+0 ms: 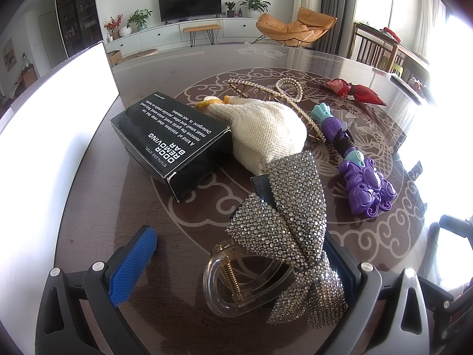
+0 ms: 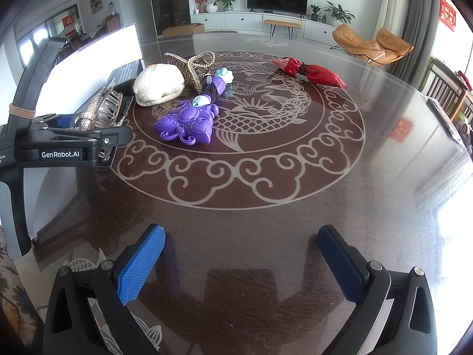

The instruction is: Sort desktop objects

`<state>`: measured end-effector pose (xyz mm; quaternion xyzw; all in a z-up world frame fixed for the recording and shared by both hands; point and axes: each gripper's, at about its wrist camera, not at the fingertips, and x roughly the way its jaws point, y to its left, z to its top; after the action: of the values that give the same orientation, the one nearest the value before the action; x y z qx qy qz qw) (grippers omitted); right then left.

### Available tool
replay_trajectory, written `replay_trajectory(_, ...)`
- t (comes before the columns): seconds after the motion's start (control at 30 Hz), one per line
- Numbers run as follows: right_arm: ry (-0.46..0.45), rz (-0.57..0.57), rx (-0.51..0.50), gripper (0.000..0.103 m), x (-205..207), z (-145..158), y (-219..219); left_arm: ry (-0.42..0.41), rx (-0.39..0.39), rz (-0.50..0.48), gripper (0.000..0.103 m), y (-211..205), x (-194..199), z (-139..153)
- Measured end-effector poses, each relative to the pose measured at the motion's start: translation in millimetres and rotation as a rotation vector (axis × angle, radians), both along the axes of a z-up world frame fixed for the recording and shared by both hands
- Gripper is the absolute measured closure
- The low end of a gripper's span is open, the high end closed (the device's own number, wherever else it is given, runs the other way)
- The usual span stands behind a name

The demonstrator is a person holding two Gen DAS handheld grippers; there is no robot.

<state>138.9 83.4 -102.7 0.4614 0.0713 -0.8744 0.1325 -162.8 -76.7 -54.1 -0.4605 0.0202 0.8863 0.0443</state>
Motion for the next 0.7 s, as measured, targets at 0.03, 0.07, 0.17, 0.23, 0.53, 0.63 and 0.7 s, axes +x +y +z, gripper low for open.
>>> replay_trajectory(0.03, 0.000, 0.000, 0.000, 0.000, 0.0, 0.0, 0.1, 0.000, 0.000, 0.000, 0.000, -0.1, -0.8, 1.9)
replay_trajectory(0.07, 0.000, 0.000, 0.000, 0.000, 0.0, 0.0, 0.1, 0.000, 0.000, 0.000, 0.000, 0.0, 0.0, 0.0)
replay_trajectory(0.17, 0.000, 0.000, 0.000, 0.000, 0.0, -0.1, 0.1, 0.000, 0.000, 0.000, 0.000, 0.1, 0.0, 0.0)
replay_trajectory(0.23, 0.000, 0.000, 0.000, 0.000, 0.0, 0.0, 0.1, 0.000, 0.000, 0.000, 0.000, 0.1, -0.2, 0.7)
replay_trajectory(0.53, 0.000, 0.000, -0.001, 0.000, 0.5, 0.1, 0.6, 0.000, 0.000, 0.000, 0.000, 0.3, -0.2, 0.8)
replay_trajectory(0.63, 0.000, 0.000, -0.002, 0.000, 0.6, 0.4, 0.8, 0.000, 0.000, 0.000, 0.000, 0.4, -0.2, 0.8)
replay_trajectory(0.7, 0.000, 0.001, 0.000, 0.000, 0.5, 0.3, 0.7, 0.000, 0.000, 0.000, 0.000, 0.4, 0.1, 0.2)
